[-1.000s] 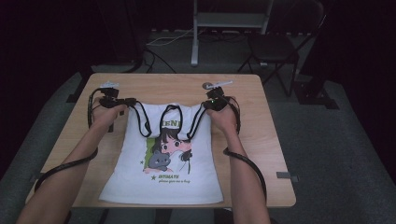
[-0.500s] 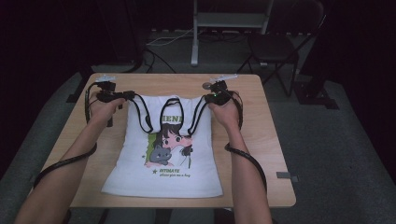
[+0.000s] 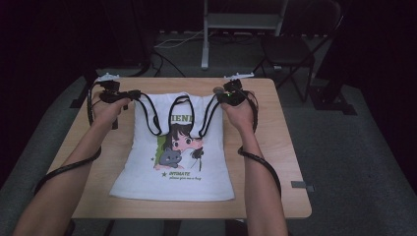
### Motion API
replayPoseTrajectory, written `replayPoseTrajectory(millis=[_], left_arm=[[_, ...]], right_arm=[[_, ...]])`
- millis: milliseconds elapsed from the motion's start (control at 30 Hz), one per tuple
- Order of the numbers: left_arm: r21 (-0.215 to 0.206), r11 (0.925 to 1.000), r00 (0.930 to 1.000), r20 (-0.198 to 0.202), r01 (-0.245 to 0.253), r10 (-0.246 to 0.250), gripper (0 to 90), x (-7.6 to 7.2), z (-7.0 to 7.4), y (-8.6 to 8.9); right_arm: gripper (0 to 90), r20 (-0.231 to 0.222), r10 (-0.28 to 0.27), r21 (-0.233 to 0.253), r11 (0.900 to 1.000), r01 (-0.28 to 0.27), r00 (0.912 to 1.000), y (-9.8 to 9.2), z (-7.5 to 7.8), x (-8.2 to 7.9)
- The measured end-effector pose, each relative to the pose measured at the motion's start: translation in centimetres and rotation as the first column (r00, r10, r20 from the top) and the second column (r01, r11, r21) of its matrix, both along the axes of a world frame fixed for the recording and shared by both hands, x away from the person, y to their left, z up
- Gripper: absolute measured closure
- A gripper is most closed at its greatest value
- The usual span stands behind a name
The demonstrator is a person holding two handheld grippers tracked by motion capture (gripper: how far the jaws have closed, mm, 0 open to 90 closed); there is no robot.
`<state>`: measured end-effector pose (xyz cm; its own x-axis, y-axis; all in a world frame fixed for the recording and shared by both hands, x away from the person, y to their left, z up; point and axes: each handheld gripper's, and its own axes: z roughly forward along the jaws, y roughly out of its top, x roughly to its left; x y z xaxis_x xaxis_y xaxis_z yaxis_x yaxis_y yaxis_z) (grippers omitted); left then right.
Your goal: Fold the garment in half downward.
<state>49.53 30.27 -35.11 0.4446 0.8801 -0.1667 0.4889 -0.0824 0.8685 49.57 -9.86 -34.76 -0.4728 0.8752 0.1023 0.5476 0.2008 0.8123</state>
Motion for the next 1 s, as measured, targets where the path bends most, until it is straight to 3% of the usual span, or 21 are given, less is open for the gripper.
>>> replayPoseTrajectory(millis=[1000], left_arm=[[-0.020,0.9998,0.9982,0.060,0.009,-0.008,83.9,0.2,2.7,-0.4]], right_arm=[[81.8,0.050,-0.021,0.069,0.997,0.017,0.9985,-0.7,2.0,-0.1]])
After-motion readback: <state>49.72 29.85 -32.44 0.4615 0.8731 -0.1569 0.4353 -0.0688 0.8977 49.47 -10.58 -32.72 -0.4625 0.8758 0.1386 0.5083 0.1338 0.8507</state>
